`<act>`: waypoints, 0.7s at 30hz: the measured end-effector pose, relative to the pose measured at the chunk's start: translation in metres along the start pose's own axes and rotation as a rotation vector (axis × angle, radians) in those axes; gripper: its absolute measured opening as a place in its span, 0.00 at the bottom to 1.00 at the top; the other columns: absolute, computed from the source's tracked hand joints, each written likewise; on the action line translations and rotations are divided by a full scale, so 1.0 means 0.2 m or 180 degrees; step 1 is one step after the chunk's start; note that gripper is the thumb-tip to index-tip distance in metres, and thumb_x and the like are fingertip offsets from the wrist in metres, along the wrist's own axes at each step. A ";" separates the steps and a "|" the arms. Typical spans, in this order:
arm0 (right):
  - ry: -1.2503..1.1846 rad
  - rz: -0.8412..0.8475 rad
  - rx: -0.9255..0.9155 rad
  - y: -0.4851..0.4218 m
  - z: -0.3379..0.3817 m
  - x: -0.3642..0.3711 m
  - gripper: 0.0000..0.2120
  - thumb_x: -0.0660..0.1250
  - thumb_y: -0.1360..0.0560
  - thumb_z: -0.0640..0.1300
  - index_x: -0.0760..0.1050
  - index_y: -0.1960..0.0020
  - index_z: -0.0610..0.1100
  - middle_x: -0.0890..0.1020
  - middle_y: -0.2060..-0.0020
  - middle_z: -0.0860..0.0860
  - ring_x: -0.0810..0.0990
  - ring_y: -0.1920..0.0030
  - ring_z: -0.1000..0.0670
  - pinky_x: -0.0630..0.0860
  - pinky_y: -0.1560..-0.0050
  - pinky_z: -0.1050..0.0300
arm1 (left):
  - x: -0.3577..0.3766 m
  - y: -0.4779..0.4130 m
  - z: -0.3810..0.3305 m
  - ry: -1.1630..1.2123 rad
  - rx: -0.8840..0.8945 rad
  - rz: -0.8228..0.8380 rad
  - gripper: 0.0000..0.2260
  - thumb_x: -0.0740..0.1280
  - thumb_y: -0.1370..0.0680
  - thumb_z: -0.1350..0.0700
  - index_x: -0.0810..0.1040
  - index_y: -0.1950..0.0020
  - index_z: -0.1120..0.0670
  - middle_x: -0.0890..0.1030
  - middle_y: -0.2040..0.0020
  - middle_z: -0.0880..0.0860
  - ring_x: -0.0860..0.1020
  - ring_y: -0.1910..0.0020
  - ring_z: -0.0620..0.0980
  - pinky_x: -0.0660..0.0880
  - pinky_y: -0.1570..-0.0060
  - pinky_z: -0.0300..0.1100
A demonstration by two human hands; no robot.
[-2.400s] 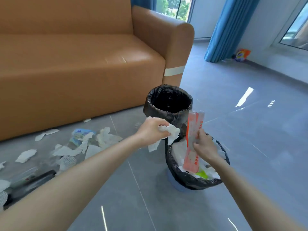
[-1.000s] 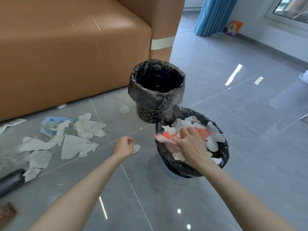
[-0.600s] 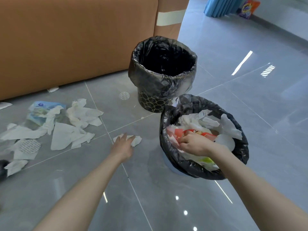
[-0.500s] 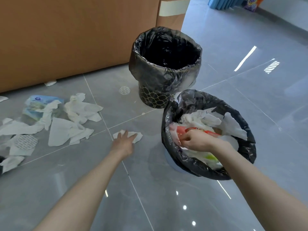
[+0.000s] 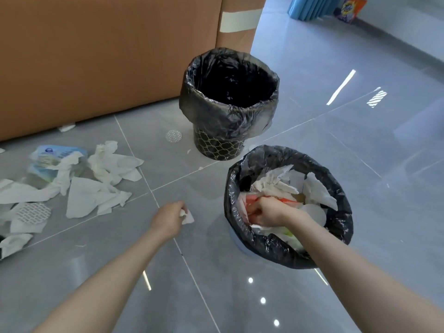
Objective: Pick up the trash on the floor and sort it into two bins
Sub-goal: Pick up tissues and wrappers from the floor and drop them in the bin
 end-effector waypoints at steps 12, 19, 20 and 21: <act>-0.0753 -0.0199 0.0017 0.37 0.06 -0.10 0.16 0.64 0.25 0.36 0.81 0.42 0.51 0.81 0.51 0.60 0.75 0.57 0.62 0.69 0.57 0.73 | -0.64 0.39 -0.86 0.1309 0.0803 -0.0318 0.12 0.63 0.23 0.54 0.76 0.40 0.49 0.80 0.45 0.52 0.78 0.52 0.51 0.76 0.51 0.44; -0.0783 -0.0793 0.0337 0.58 0.01 -0.21 0.17 0.61 0.28 0.33 0.85 0.51 0.46 0.85 0.53 0.52 0.79 0.61 0.52 0.78 0.58 0.57 | -0.55 0.52 -0.93 0.1362 0.0773 0.0436 0.23 0.63 0.21 0.53 0.64 0.26 0.52 0.74 0.32 0.55 0.74 0.36 0.50 0.74 0.40 0.43; -0.0795 -0.0925 0.0467 0.61 0.00 -0.24 0.16 0.60 0.28 0.32 0.85 0.53 0.43 0.86 0.54 0.48 0.78 0.65 0.52 0.76 0.64 0.59 | -0.56 0.54 -0.92 0.1287 0.0760 0.0457 0.22 0.63 0.21 0.54 0.66 0.27 0.53 0.73 0.32 0.55 0.73 0.34 0.50 0.73 0.39 0.43; -0.0844 -0.1104 0.0599 0.64 -0.01 -0.26 0.16 0.59 0.28 0.32 0.85 0.55 0.41 0.85 0.56 0.45 0.79 0.64 0.51 0.74 0.67 0.60 | -0.58 0.55 -0.91 0.1169 0.0765 0.0476 0.20 0.62 0.21 0.55 0.68 0.29 0.54 0.74 0.32 0.55 0.73 0.34 0.50 0.72 0.39 0.42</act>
Point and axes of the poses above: each hand's wrist, its own y-axis away from the middle knuckle, its own x-axis out of the palm, z = x × y, the point moved 3 cm from there along -y, towards the middle knuckle
